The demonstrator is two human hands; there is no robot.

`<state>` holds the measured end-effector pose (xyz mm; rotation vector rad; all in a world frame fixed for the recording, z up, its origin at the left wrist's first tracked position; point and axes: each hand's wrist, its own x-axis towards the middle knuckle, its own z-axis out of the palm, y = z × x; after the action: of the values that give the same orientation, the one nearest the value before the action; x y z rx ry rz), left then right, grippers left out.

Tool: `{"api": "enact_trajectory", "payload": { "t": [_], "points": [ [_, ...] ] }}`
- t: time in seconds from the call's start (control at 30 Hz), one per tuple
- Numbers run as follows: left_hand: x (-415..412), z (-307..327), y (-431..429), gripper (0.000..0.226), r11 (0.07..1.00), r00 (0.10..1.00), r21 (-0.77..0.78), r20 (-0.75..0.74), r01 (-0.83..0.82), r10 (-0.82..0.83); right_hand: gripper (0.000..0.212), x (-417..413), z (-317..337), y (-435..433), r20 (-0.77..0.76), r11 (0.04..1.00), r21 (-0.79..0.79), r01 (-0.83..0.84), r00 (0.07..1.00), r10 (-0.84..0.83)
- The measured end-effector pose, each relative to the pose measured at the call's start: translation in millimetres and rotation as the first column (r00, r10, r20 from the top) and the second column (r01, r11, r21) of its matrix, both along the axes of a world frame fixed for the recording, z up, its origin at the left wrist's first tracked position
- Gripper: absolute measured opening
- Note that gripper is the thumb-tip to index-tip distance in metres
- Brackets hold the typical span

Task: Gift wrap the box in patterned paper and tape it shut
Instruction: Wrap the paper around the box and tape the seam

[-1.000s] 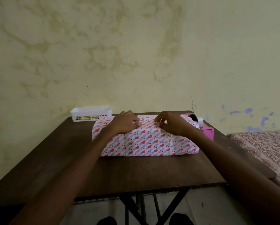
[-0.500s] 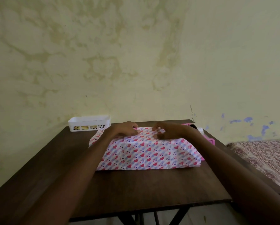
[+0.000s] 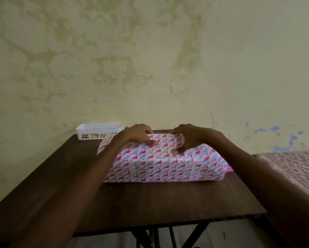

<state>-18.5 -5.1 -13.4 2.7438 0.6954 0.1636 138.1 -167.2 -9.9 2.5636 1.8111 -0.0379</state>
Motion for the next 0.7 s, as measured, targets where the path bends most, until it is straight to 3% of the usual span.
{"api": "enact_trajectory", "payload": {
  "t": [0.07,0.13,0.3,0.5,0.7],
  "points": [
    [-14.2,4.6,-11.2,0.075,0.997,0.999,0.075,0.027,0.018,-0.020,0.098,-16.2,2.5,-17.2,0.074,0.998,0.042,-0.045,0.996,0.041],
    [-27.3,8.1,-24.5,0.068,0.990,0.998,0.128,0.021,0.053,-0.056,0.098,-30.8,3.3,-31.5,0.080,0.994,0.066,-0.084,0.994,0.078],
    [-47.7,6.5,-51.9,0.058,0.974,0.989,0.189,0.061,0.124,-0.137,0.088,-44.2,2.8,-41.1,-0.069,0.993,0.090,-0.081,0.994,0.087],
    [-56.8,0.5,-62.1,0.043,0.942,0.965,0.334,0.239,0.020,-0.106,0.095,-53.3,-2.7,-51.6,-0.006,0.978,0.203,-0.050,0.999,0.052],
    [-58.3,-8.4,-68.1,0.032,0.910,0.940,0.405,0.335,-0.086,-0.060,0.086,-67.8,-16.2,-61.5,0.117,0.939,0.343,-0.037,0.993,-0.004]
  ]
}}
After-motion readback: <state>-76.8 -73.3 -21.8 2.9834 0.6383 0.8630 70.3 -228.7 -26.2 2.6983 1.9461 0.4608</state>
